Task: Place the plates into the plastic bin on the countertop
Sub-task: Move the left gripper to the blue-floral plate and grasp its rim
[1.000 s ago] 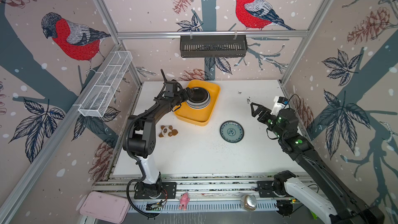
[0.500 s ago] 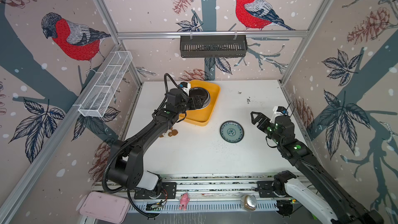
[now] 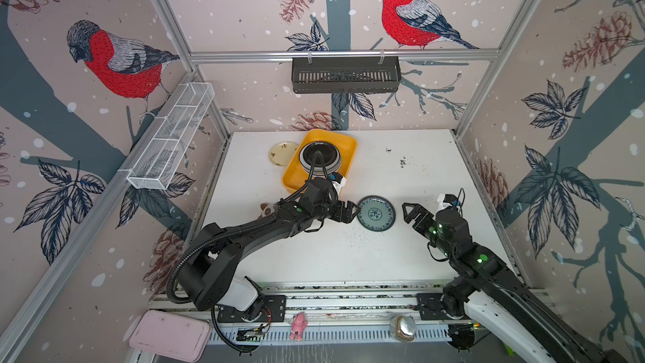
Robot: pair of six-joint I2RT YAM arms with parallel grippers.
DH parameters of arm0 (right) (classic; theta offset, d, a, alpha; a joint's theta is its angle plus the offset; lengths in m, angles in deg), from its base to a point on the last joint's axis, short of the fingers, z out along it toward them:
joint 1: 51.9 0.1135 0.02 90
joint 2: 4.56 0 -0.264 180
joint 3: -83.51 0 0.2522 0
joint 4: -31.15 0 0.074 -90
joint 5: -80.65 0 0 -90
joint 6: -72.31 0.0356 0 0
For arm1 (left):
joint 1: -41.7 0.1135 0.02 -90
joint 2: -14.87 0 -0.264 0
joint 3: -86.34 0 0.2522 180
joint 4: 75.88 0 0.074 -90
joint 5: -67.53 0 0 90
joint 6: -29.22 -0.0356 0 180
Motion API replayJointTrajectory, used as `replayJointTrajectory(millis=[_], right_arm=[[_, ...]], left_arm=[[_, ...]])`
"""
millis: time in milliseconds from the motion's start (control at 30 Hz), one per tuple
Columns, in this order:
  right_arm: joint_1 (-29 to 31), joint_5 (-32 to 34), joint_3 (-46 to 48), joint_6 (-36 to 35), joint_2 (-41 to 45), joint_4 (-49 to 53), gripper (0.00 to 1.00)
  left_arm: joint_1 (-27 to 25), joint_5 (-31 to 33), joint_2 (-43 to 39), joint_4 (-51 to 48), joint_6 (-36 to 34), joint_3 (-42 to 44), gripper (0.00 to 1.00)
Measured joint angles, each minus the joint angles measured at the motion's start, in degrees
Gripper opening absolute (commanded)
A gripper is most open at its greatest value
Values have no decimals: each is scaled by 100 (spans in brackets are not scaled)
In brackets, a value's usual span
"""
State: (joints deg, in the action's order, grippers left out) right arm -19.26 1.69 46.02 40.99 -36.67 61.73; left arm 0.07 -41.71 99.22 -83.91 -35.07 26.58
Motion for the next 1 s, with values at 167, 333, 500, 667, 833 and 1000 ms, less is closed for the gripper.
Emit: replayJointTrajectory(millis=[167,333,500,667,833,1000], right_arm=[[417,343,70,302,81,127,100],[647,597,33,437,85,245,100],[704,756,-4,566,85,326,100],[710,892,-50,566,87,435,100],[708,1067,-188,560,85,564,100],[708,1196,-295,540,81,728,100]], left_arm=[[-129,7,444,79,157,37,81],[-212,-9,1003,225,264,-101,74],[-212,20,1624,267,330,-474,69],[-214,120,2100,319,431,-769,58],[-214,157,2465,525,470,-1054,43],[-214,306,2747,457,557,-1414,25]])
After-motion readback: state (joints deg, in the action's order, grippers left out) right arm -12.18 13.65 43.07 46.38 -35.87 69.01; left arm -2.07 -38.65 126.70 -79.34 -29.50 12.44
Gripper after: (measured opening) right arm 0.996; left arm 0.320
